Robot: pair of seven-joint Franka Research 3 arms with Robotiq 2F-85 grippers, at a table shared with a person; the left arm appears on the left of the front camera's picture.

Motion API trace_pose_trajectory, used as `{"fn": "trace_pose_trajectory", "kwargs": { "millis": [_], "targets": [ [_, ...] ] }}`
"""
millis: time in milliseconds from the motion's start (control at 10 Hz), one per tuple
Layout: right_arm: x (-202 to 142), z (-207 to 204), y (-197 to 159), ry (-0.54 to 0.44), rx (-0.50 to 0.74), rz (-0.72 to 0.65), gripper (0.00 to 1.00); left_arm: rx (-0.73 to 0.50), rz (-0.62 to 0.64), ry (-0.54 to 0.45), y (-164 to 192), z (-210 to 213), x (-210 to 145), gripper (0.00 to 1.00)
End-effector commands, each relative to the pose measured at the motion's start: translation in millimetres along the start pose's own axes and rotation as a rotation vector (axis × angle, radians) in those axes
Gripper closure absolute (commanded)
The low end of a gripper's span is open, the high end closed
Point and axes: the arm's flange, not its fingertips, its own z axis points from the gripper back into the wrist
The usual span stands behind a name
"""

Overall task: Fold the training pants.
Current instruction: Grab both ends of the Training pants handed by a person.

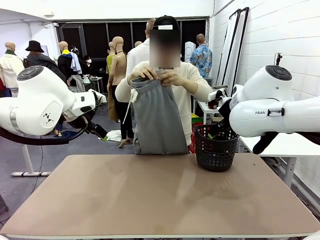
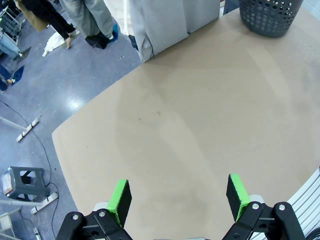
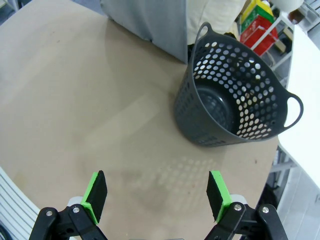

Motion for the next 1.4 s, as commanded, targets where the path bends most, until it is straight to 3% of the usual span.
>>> {"fn": "trace_pose_trajectory", "kwargs": {
  "millis": [0, 1300],
  "targets": [
    [0.1, 0.0, -0.1, -0.001, 0.000, 0.000, 0.00, -0.012, 0.006, 0.001, -0.1, 0.1, 0.3, 0.00],
    [0.1, 0.0, -0.1, -0.001, 0.000, 0.000, 0.00, -0.012, 0.006, 0.001, -0.1, 0.1, 0.3, 0.00]
  ]
}}
